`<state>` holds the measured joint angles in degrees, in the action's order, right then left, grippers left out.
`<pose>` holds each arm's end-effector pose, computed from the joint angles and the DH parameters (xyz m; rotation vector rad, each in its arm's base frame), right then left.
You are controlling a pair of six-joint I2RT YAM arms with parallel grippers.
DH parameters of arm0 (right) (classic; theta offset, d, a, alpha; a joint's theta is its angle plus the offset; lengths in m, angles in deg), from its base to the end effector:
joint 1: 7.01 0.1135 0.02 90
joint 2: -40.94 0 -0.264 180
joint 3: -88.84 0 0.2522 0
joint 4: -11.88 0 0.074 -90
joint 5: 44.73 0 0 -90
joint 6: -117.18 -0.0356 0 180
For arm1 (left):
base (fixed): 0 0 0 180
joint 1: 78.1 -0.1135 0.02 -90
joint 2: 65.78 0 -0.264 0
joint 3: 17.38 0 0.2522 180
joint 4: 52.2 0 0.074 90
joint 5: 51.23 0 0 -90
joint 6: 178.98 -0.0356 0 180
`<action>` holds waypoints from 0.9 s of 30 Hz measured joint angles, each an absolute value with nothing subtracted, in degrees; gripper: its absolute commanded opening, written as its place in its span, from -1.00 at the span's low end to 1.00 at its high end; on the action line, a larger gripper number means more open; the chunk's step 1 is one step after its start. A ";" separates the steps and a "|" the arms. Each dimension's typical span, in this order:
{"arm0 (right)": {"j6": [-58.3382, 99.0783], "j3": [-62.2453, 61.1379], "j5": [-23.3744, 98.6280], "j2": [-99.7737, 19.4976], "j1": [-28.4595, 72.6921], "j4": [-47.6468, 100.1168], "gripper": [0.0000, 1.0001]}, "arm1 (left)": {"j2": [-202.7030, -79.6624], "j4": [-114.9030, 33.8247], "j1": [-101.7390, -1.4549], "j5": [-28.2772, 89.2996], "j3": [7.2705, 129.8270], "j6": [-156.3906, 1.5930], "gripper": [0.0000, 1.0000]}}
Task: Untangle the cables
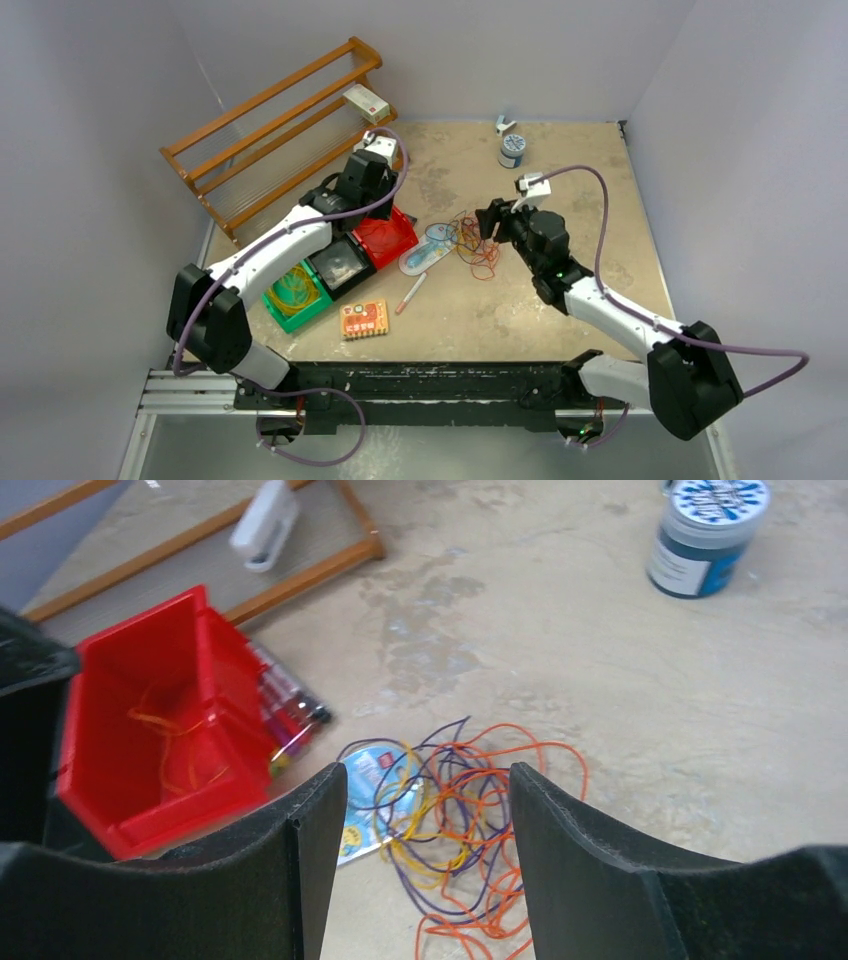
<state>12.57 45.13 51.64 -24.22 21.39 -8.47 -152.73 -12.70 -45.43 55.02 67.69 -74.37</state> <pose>0.2246 0.1169 0.2587 -0.1060 1.6085 0.4955 0.2909 -0.1747 0.2973 0.2104 2.2510 -0.1136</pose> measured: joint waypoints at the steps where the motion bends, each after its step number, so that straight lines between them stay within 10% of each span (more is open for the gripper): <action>1: 12.27 43.53 52.88 -25.16 21.31 -6.50 0.24 | -152.45 -13.35 -45.43 54.61 67.69 -74.26 -0.08; 27: 21.93 22.24 50.17 -52.57 12.76 23.20 0.19 | -147.93 -11.69 -45.45 55.77 67.60 -68.88 0.18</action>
<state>21.93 22.24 50.17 -52.57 12.76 23.20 -147.93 -11.69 -45.45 55.77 67.60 -68.88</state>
